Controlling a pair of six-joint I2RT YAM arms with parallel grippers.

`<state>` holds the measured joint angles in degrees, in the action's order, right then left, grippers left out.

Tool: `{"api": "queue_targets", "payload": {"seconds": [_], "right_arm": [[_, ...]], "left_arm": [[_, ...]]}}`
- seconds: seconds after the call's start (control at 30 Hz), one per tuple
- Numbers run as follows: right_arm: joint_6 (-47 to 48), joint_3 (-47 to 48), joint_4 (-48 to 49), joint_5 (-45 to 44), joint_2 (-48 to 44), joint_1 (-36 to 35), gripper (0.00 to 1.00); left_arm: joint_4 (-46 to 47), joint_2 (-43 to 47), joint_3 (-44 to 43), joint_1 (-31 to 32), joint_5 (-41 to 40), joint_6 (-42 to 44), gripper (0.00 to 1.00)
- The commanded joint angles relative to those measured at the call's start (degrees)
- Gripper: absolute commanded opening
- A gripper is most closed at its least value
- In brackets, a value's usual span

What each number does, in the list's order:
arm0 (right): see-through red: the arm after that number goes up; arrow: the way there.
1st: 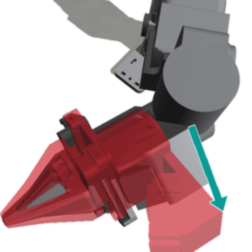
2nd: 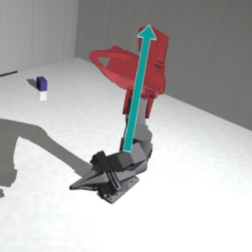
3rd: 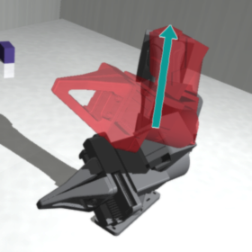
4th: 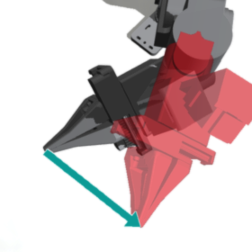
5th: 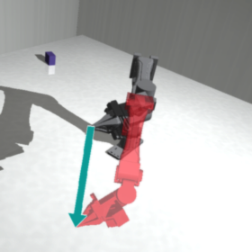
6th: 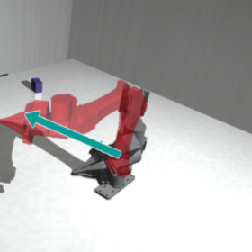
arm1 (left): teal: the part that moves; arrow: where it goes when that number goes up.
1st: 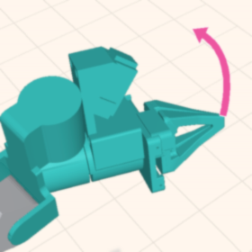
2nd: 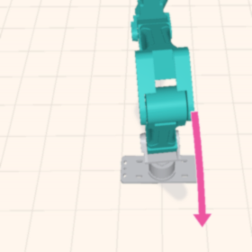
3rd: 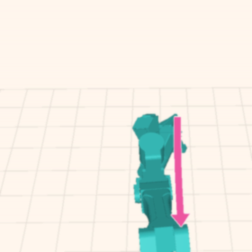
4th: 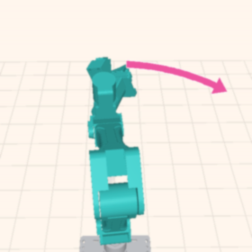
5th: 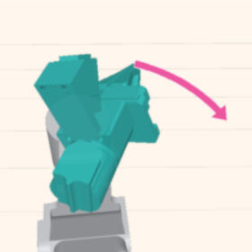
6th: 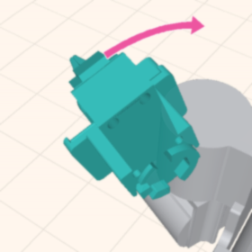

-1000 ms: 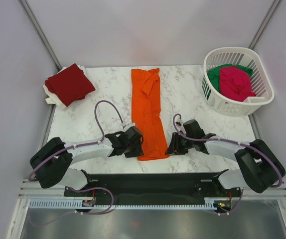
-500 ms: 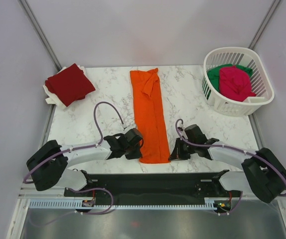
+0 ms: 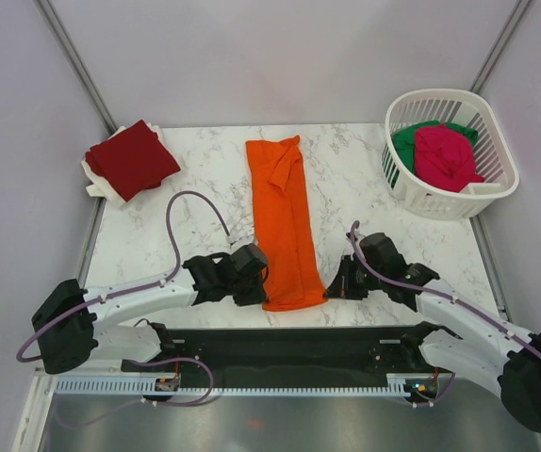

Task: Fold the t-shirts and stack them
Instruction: Fold the tshirt

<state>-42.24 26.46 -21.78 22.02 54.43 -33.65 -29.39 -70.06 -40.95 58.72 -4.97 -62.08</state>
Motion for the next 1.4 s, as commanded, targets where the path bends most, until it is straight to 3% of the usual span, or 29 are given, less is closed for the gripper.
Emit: {"api": "queue_targets", "payload": {"seconds": [0.0,0.17,0.43,0.8,1.23,1.27,1.3,1.37], "right_arm": [[0.84,6.39,-2.04,-3.03,1.19,-0.10,0.00],[2.77,14.56,-1.86,-3.47,6.90,-0.10,0.00],[8.57,30.21,-2.57,-8.92,19.29,1.21,0.00],[12.09,50.96,-2.57,-12.09,39.32,6.40,0.00],[10.95,62.73,-1.95,-10.68,57.08,11.93,0.00],[10.43,63.97,-2.04,-10.60,59.97,12.29,0.03],[10.07,65.55,-2.04,-10.68,61.56,12.73,0.28],[9.28,72.11,-4.22,-12.26,65.77,13.95,0.66]], "left_arm": [[-9.19,0.90,-6.67,-0.96,-3.37,-1.47,0.02],[-11.56,-1.39,-12.04,-4.66,-2.76,3.37,0.02],[-12.63,-8.06,-22.76,-19.07,1.89,13.55,0.04],[-13.50,-30.89,-43.75,-28.65,7.78,24.55,0.04],[-17.54,-51.81,-62.75,-35.42,9.55,29.04,0.08],[-18.16,-53.23,-67.20,-35.69,9.54,29.65,0.09],[-20.34,-54.90,-69.94,-36.65,9.46,29.83,0.18],[-22.89,-60.96,-80.09,-37.79,11.29,30.87,0.38]]}}
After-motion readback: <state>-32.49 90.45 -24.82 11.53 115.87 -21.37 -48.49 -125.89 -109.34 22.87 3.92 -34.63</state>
